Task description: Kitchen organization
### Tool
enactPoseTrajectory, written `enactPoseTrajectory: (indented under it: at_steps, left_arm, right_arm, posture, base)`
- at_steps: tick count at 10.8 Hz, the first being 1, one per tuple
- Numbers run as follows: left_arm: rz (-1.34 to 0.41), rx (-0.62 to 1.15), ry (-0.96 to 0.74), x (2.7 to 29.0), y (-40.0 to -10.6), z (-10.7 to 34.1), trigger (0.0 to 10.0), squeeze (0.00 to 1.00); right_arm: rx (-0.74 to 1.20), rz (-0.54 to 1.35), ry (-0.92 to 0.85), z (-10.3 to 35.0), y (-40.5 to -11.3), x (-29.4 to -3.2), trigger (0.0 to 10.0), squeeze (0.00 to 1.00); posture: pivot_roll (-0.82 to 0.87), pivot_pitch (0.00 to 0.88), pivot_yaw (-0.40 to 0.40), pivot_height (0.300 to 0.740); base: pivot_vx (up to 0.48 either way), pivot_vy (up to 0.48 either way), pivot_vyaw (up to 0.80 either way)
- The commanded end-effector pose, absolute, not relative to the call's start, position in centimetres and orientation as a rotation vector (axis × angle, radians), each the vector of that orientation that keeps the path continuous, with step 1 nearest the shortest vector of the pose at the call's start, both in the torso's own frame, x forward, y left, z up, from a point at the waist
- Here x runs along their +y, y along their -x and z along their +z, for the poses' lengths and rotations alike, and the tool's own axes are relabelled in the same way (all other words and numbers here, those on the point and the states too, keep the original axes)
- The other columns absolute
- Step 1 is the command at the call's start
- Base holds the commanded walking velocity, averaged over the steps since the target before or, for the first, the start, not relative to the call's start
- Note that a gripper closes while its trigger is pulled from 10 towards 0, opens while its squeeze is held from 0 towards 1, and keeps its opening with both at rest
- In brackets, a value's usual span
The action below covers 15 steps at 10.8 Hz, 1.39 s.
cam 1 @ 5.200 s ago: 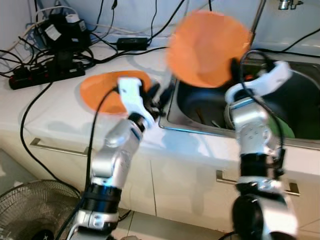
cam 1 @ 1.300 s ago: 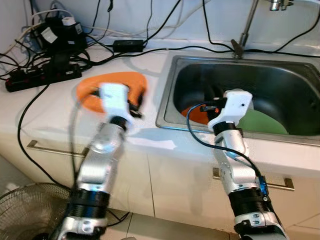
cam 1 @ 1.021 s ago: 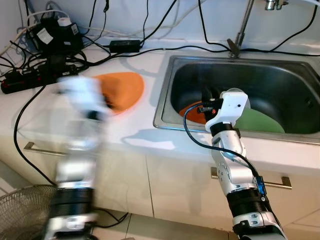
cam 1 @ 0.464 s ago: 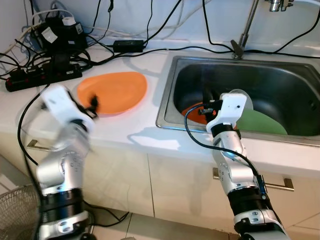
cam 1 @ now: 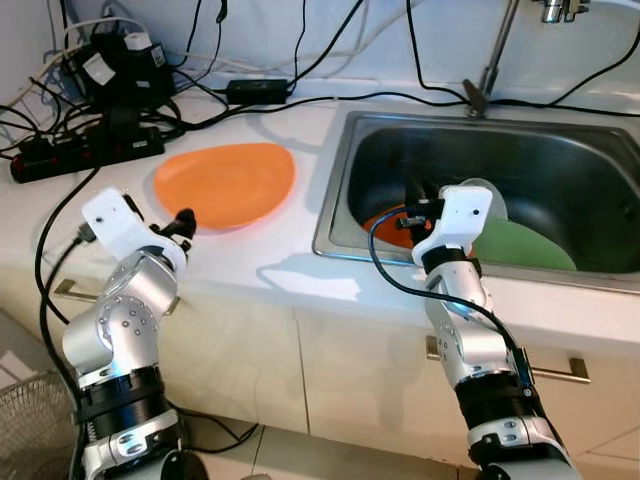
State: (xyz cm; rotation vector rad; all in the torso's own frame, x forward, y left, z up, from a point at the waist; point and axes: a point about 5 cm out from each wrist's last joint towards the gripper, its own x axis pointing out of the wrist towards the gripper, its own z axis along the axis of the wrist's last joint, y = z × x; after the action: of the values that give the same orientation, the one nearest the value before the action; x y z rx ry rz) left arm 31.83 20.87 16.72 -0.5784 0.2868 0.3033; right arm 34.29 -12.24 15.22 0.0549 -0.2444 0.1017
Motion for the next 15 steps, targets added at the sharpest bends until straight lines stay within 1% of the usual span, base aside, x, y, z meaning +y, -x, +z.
enactPoseTrajectory:
  at_steps: [1, 7, 11, 13, 15]
  left_arm:
    - [0.315, 0.266, 0.609, 20.9, -32.0, 17.6, 10.0, 0.0]
    - [0.273, 0.308, 0.774, 19.8, -33.4, 18.1, 10.0, 0.0]
    - [0.259, 0.35, 0.789, 19.5, -33.8, 17.6, 10.0, 0.0]
    - [0.266, 0.386, 0.791, 19.2, -34.0, 16.5, 10.0, 0.0]
    - [0.247, 0.404, 0.789, 18.1, -34.7, 16.1, 10.0, 0.0]
  right_arm:
    - [-0.249, 0.095, -0.052, 15.4, -34.5, -12.3, 10.0, 0.0]
    - [-0.254, 0.095, -0.053, 15.6, -34.5, -12.1, 10.0, 0.0]
    - [-0.257, 0.097, -0.052, 15.6, -34.6, -12.0, 10.0, 0.0]
    - [-0.257, 0.102, -0.047, 15.7, -34.7, -11.9, 10.0, 0.0]
    - [-0.268, 0.093, -0.048, 16.3, -35.1, -12.0, 10.0, 0.0]
  posture:
    - [0.12, 0.0, 0.062, 0.74]
    - [0.1, 0.0, 0.078, 0.74]
    - [0.09, 0.0, 0.087, 0.74]
    - [0.09, 0.0, 0.084, 0.74]
    - [0.09, 0.0, 0.073, 0.74]
  base:
    - [0.0, 0.0, 0.0]
    - [0.0, 0.0, 0.0]
    - [0.0, 0.0, 0.0]
    - [0.0, 0.0, 0.0]
    - [0.0, 0.0, 0.0]
